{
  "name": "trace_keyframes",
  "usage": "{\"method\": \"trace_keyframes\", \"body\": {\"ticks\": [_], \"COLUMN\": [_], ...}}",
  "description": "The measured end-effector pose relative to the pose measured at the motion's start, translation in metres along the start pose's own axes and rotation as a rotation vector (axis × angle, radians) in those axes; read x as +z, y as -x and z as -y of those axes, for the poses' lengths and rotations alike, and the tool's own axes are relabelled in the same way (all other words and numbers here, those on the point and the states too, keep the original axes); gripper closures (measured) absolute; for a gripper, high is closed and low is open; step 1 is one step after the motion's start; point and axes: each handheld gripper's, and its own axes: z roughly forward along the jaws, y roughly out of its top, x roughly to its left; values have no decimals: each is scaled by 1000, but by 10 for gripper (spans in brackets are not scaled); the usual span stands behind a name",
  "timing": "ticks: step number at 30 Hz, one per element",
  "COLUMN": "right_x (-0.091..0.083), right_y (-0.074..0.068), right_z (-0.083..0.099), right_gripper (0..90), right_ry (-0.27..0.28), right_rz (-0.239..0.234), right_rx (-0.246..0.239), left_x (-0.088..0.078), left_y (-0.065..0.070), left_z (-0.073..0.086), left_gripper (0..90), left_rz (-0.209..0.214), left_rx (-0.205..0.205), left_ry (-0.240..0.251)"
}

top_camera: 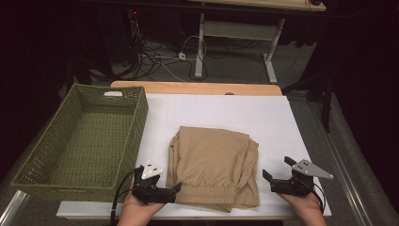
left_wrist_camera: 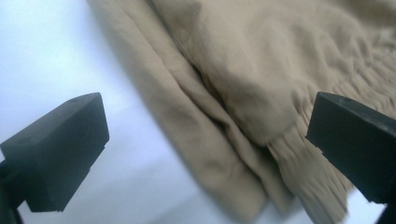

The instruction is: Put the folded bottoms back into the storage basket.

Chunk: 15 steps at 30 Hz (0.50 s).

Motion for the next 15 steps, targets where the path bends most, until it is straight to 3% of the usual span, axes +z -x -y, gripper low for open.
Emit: {"method": "trace_keyframes", "body": {"ticks": [2,3,5,10,13,15], "right_x": [-2,-3,-2,1,4,7], "right_y": [1,2,2,2,0,-2], "right_z": [0,1,3,1,0,0], "right_gripper": [3,4,4,4,4,4], "right_ry": [5,-1,-14,-10,-14,-20], "right_rz": [3,2,2,-4,-9,-13], "right_rx": [-1,12,23,24,13,6], "left_x": [2,8,9,9,10,8], "left_y": [-2,-7,-7,-9,-11,-9], "left_z": [-2,-2,-3,-4,-4,-7], "left_gripper": [0,0,0,0,0,0], "left_rz": [-4,39,66,74,106,115], "left_rx": [-4,-36,-50,-63,-82,-73], "left_ry": [-40,-91,-122,-155,-179,-183]}}
